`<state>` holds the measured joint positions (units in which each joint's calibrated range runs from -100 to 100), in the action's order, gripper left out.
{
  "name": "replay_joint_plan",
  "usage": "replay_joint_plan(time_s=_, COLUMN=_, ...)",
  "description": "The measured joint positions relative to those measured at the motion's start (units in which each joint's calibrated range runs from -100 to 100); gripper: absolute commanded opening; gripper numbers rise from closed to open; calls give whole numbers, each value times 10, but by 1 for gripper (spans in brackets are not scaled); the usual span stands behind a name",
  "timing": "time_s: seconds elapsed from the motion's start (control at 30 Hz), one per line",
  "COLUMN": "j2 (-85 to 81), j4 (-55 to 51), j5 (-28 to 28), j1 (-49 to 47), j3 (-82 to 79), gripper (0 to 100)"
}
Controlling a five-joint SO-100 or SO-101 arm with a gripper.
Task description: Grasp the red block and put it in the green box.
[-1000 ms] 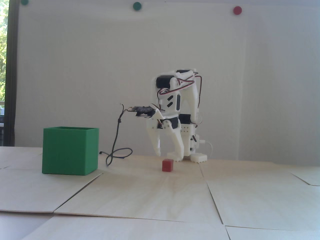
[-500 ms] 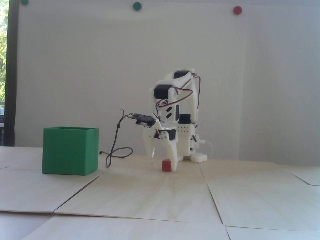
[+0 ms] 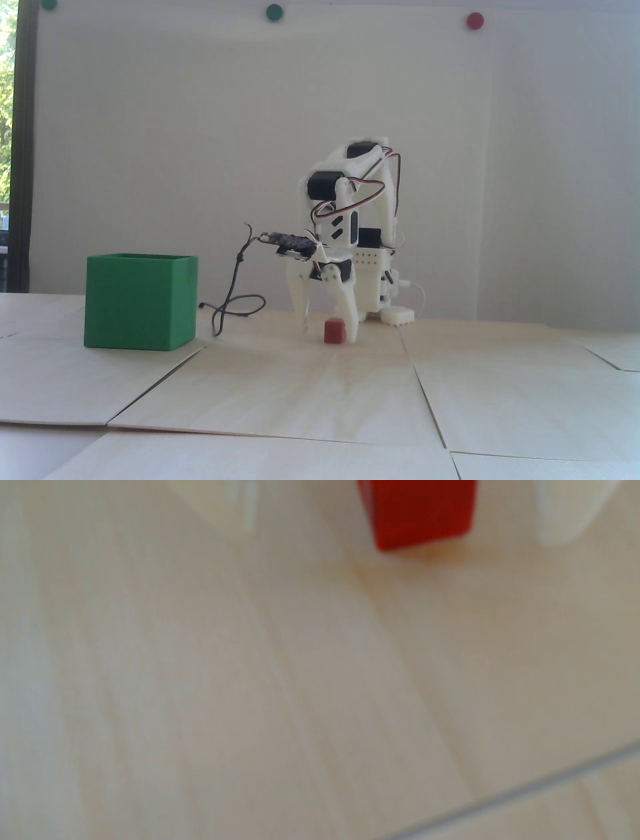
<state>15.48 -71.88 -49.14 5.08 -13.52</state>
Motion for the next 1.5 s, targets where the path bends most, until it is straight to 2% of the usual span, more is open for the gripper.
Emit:
replay_joint_plan(time_s=0.2, j2=0, j4=-9, j5=0, j1=3, j3=-5, gripper=27)
replay_joint_plan(time_s=0.37, j2=0, j4=-9, j5=0, j1=3, j3=-16, gripper=20)
replay_joint_plan(time_s=0.73, j2=-4, j4=-9, j5=0, j1=3, j3=-22, gripper=20)
replay_joint_plan(time_s=1.07, j2=-137, j4=-7, j5=-18, j1=-7, j3=-150, gripper=20)
replay_joint_plan(time_s=1.3, j2=-179, j4=66, j5=-19, j1=-15, j3=-225, gripper=19)
replay_joint_plan(time_s=1.5, j2=-179, j4=86, j5=-21, j1=-15, j3=-232, gripper=19)
